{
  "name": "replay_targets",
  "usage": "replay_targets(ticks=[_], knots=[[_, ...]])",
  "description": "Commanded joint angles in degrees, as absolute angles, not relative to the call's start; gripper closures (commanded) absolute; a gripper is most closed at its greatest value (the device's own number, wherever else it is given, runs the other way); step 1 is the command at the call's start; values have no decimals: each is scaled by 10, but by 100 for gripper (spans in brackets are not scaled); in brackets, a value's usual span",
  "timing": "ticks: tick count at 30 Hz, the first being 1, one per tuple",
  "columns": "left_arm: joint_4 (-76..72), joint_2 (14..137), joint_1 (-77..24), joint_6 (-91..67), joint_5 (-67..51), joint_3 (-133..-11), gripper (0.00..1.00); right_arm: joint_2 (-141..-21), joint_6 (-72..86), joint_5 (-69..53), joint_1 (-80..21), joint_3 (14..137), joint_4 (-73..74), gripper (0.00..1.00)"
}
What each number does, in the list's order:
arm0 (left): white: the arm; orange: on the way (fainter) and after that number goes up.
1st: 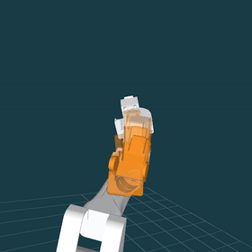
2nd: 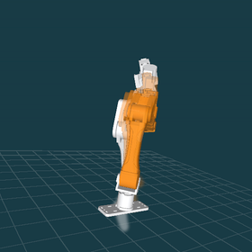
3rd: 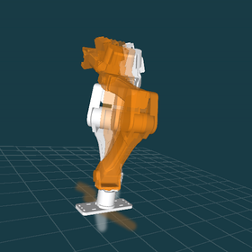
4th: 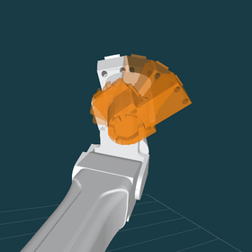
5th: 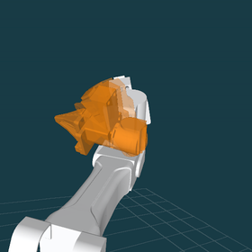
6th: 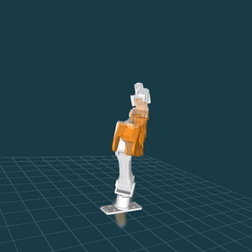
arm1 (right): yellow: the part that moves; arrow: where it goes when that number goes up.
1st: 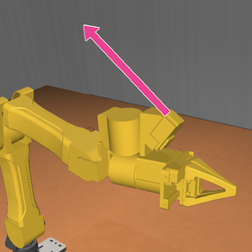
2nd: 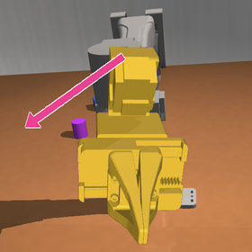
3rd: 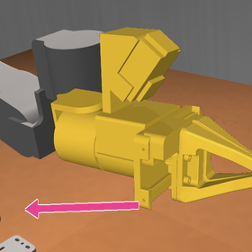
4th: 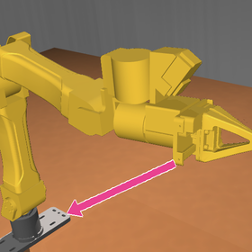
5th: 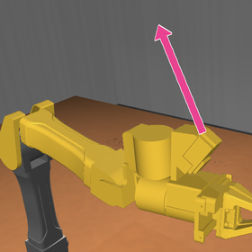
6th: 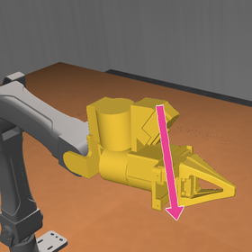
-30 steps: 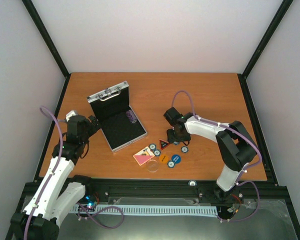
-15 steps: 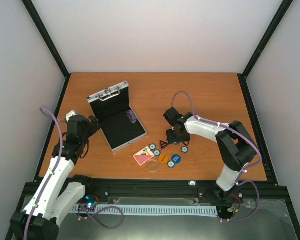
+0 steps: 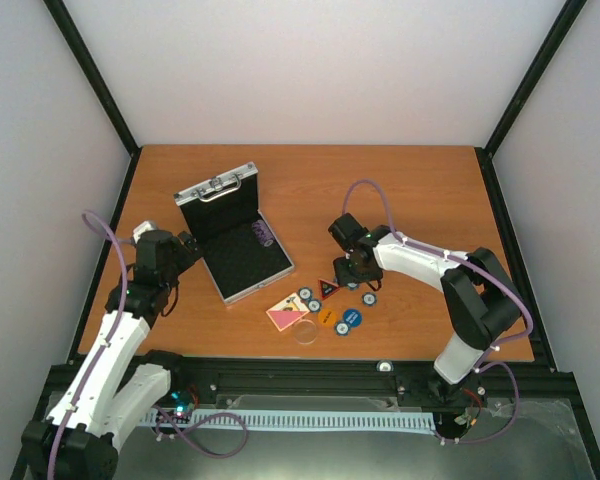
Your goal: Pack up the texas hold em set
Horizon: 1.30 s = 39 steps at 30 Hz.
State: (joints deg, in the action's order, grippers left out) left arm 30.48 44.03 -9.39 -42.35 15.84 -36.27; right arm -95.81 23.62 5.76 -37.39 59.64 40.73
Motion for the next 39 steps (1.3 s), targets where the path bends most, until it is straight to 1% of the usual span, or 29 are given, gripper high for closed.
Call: replay_targets(ticks=[1,13,26,39], knots=[[304,437,-95,-414,159,-377,0,-970,235,67,-378,597,412,34],[311,431,-95,-417,163,-375,0,-956,224,45,-369,567,398,37],[318,432,-95,-417,167,-380,0,-1001,201,28,-365,578,379,37],[319,433,-95,-417,170,-380,0,-1007,199,31,-355,567,369,41]])
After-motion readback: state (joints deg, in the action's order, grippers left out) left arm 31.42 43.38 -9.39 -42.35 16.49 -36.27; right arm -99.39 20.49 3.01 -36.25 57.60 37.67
